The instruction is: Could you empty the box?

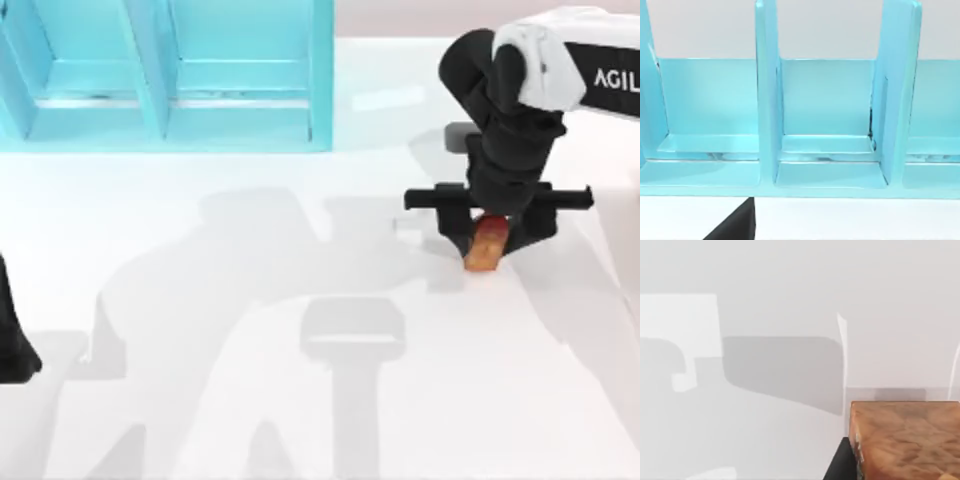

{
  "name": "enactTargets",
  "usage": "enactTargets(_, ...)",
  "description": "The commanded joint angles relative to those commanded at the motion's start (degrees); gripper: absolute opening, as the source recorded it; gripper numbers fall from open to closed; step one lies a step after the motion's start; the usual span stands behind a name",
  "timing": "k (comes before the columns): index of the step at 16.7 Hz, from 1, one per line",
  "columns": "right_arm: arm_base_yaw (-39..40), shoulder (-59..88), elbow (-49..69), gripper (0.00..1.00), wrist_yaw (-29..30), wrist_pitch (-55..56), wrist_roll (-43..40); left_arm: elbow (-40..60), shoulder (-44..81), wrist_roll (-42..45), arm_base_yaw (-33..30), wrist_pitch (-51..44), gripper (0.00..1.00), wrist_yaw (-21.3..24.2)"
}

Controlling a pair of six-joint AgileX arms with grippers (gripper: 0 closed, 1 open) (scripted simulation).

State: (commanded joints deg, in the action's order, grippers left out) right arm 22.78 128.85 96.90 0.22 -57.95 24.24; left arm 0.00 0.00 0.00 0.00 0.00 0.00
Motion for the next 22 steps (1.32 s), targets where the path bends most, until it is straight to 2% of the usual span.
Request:
enactTargets(2,0.0,0.0,0.0,0.0,0.0,0.0,0.0,0.0,0.0,0.0,0.0,0.0,1.0,0.0)
enactTargets(15,0.0,0.0,0.0,0.98,0.0,0.0,0.0,0.0,0.0,0.0,0.0,0.0,1.0,0.0)
enactTargets(22,0.0,0.0,0.0,1.0,0.0,0.0,0.0,0.0,0.0,0.0,0.0,0.0,1.0,0.0)
